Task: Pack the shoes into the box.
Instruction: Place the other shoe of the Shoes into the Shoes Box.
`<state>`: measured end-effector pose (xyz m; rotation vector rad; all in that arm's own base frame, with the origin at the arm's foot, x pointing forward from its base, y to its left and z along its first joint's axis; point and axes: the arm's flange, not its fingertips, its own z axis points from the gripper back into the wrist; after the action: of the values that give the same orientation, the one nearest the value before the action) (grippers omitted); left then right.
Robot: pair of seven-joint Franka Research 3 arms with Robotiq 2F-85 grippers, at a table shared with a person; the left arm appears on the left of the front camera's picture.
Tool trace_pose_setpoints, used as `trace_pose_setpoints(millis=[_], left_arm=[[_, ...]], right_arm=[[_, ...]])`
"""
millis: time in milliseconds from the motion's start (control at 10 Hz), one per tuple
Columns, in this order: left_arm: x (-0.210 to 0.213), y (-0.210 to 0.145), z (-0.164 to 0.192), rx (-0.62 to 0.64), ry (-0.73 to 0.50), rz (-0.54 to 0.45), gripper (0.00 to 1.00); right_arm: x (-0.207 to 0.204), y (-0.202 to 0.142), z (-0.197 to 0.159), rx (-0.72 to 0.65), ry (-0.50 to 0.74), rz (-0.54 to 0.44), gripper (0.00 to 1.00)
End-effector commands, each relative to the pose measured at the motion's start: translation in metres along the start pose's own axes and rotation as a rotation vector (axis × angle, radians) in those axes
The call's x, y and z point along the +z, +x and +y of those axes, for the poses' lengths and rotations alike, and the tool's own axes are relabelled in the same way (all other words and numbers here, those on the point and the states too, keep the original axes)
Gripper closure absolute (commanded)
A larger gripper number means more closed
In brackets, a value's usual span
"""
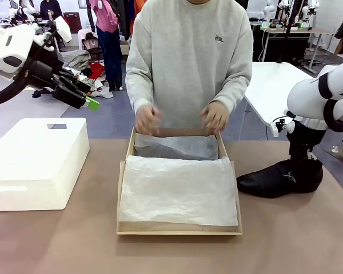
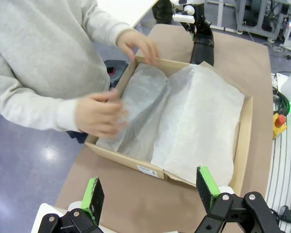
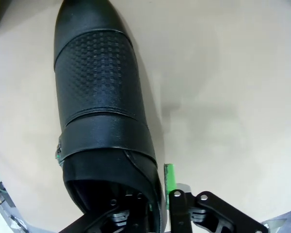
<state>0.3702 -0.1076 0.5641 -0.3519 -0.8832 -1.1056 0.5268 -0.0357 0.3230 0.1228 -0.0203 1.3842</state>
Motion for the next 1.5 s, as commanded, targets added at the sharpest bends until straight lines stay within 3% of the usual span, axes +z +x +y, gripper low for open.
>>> trace_pose_setpoints(millis=[0, 300, 600, 1100, 1400], left_arm=[[-0.001, -0.001, 0.003, -0.012, -0.015, -0.022, 0.00], [-0.001, -0.001, 0.003, -0.012, -0.015, -0.022, 0.00], [-0.001, -0.001, 0.003, -0.012, -0.015, -0.022, 0.00], [-0.001, -0.001, 0.003, -0.012, -0.015, -0.022, 0.00], [-0.001, -0.001, 0.003, -0.012, -0.015, -0.022, 0.00]], right_arm=[[0.004, -0.004, -0.008, 0.042, 0.015, -0.048, 1.00], [0.012, -0.008, -0.004, 0.078, 0.032, -0.073, 1.00], [0.053, -0.006, 0.006, 0.040, 0.008, -0.070, 1.00], [0.121, -0.006, 0.024, -0.277, 0.054, -0.239, 1.00], [0.135, 0.004, 0.029, -0.436, 0.040, -0.169, 1.00]])
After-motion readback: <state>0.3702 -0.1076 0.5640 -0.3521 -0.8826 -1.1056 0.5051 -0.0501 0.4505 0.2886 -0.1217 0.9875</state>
